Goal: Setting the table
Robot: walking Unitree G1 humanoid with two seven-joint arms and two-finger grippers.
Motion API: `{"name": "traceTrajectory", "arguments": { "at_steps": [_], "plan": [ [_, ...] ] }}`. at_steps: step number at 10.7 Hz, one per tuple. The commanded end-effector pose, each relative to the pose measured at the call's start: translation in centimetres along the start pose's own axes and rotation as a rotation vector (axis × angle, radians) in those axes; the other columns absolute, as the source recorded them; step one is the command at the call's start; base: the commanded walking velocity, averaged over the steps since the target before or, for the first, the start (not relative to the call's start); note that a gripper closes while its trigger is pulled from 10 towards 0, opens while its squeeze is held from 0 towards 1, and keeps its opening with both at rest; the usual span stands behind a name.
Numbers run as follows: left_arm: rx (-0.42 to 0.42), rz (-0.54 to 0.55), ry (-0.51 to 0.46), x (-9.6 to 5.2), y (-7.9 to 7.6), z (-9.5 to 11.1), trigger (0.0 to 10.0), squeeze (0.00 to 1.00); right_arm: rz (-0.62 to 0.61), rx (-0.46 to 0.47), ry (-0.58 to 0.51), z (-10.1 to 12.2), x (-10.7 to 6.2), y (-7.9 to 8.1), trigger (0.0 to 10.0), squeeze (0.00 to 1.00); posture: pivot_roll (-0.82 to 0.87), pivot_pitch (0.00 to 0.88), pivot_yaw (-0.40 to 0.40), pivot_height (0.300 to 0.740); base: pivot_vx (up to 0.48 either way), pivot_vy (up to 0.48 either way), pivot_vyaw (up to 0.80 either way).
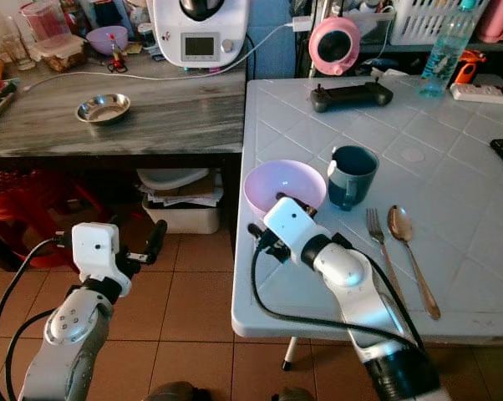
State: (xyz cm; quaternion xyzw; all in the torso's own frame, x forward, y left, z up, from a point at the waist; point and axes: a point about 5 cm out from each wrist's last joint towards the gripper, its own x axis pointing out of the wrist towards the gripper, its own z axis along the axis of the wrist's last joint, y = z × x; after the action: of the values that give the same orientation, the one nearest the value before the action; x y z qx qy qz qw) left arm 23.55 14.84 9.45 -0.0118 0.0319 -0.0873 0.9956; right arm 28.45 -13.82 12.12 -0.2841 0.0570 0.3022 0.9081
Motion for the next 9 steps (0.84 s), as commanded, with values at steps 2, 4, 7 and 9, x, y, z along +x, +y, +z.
{"name": "traceTrajectory", "arguments": {
  "at_steps": [2, 4, 7, 9],
  "plan": [
    [-0.004, -0.012, 0.026, -0.1, -0.2, -0.4, 10.0, 0.00, 0.043, -0.041, 0.023, 0.6, 1.1, -0.1, 1.7, 0.00, -0.05, 0.026, 0.071, 0.740, 0.000, 0.000, 0.00],
    [-0.011, -0.020, 0.039, -0.2, -0.4, -0.6, 10.0, 0.00, 0.089, -0.035, 0.039, 1.1, 2.2, -0.2, 0.0, 0.00, -0.05, 0.029, 0.069, 0.740, 0.000, 0.000, 0.00],
    [-0.010, -0.025, 0.055, -0.2, -0.5, -0.9, 10.0, 0.00, 0.130, -0.020, 0.129, 0.4, 2.3, -0.5, 0.0, 0.00, -0.05, 0.027, 0.064, 0.740, 0.000, 0.000, 0.00],
    [-0.070, -0.110, 0.050, -0.3, -1.4, -0.8, 10.0, 0.00, 0.096, 0.019, 0.164, -0.1, 2.1, -1.1, 0.0, 0.00, -0.05, 0.026, 0.062, 0.740, 0.000, 0.000, 0.00]
  ]
}}
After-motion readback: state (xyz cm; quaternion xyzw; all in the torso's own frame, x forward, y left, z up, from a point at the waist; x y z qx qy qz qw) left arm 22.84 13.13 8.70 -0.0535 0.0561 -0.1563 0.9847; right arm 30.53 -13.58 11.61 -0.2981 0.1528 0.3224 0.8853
